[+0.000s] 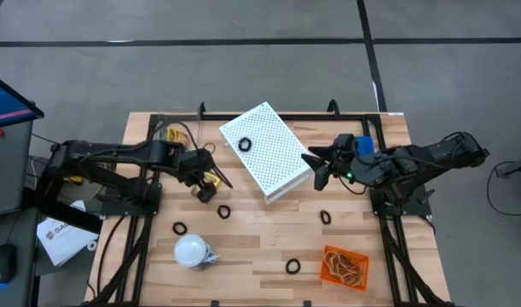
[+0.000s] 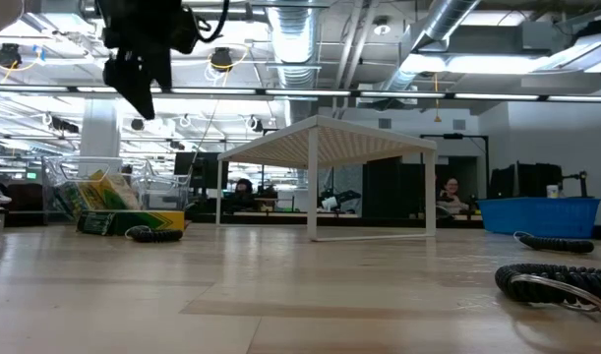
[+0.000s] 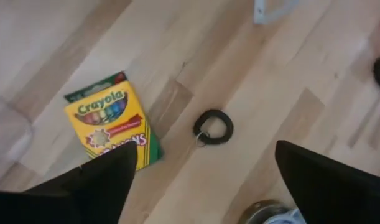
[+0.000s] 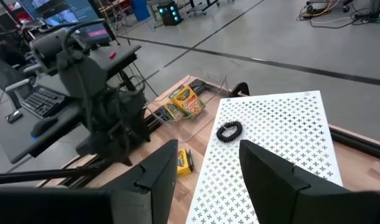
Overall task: Pick & Place Office Desk Supplies
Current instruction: Put the crayon box into the transparent bin
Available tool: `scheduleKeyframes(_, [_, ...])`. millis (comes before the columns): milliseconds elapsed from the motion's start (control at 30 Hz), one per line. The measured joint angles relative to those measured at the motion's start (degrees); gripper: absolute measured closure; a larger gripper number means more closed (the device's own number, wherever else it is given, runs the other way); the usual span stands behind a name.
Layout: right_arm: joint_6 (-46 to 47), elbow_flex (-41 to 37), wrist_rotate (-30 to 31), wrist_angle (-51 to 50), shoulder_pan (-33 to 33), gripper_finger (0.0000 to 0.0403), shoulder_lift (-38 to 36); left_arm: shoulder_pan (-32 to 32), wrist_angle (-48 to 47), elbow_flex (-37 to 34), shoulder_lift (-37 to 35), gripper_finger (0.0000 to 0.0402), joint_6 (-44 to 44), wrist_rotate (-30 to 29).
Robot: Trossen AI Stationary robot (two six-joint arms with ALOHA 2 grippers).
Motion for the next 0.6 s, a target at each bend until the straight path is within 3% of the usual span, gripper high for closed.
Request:
scheduleKeyframes(333, [0.0,0.0,-1.0,-1.1,0.3,0.0234,0.0,0.1,2.2,0.0,-5.0,0.0004,-3.7,0.9])
scheduleKeyframes(600, [-0.5,0.0,-1.2,-1.5,0.3,0.0234,0.0,0.6,-7.0,-1.1,-2.9,0.0002,-11.7,3.2])
